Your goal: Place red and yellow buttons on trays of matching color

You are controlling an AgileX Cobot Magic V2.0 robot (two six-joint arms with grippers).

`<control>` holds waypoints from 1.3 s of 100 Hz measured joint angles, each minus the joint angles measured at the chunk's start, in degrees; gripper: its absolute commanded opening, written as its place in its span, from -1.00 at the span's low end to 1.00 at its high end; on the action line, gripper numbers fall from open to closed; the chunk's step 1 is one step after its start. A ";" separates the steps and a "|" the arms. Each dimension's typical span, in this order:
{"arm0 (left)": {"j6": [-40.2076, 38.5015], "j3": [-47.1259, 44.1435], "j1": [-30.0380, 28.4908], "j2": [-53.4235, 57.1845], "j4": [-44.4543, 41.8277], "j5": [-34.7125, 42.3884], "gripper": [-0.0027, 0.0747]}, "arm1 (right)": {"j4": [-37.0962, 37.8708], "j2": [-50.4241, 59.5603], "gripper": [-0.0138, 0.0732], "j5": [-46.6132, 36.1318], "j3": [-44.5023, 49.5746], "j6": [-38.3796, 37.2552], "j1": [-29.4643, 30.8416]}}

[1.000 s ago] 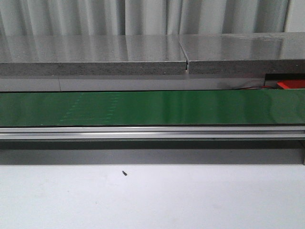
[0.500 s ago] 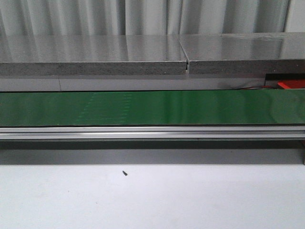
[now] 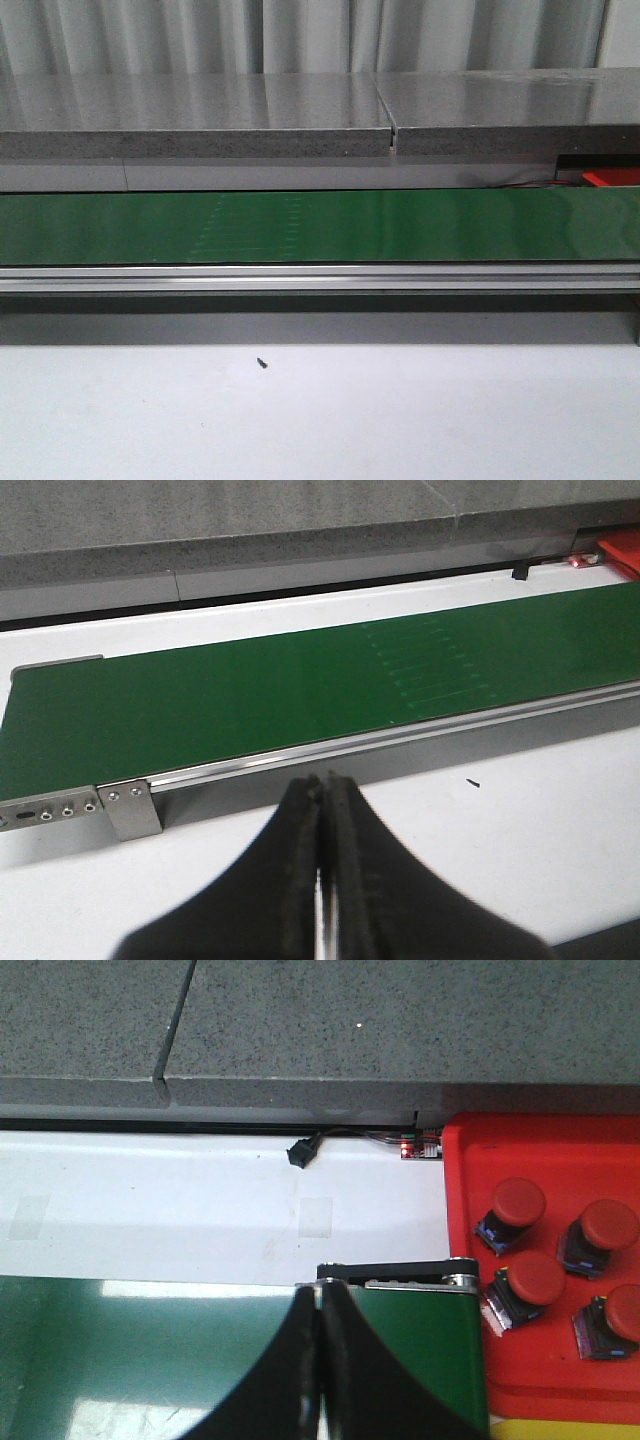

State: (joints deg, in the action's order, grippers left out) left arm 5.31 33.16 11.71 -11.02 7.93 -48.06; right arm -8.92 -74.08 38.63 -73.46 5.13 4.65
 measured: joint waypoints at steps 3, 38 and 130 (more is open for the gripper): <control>0.00 0.00 0.00 0.00 0.00 0.00 -0.98 | 0.00 1.01 -0.84 -0.71 1.11 0.00 0.00; 0.00 0.00 0.00 0.00 0.00 0.00 -0.98 | 0.04 10.64 -0.84 -5.67 12.46 0.00 0.00; 0.00 0.00 0.00 0.00 0.00 0.00 -0.98 | -0.86 40.62 -0.83 -25.95 44.33 -0.11 0.00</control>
State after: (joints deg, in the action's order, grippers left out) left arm 5.31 33.16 11.71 -11.02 7.93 -48.06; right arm -9.78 -33.46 12.68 -29.13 5.03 4.65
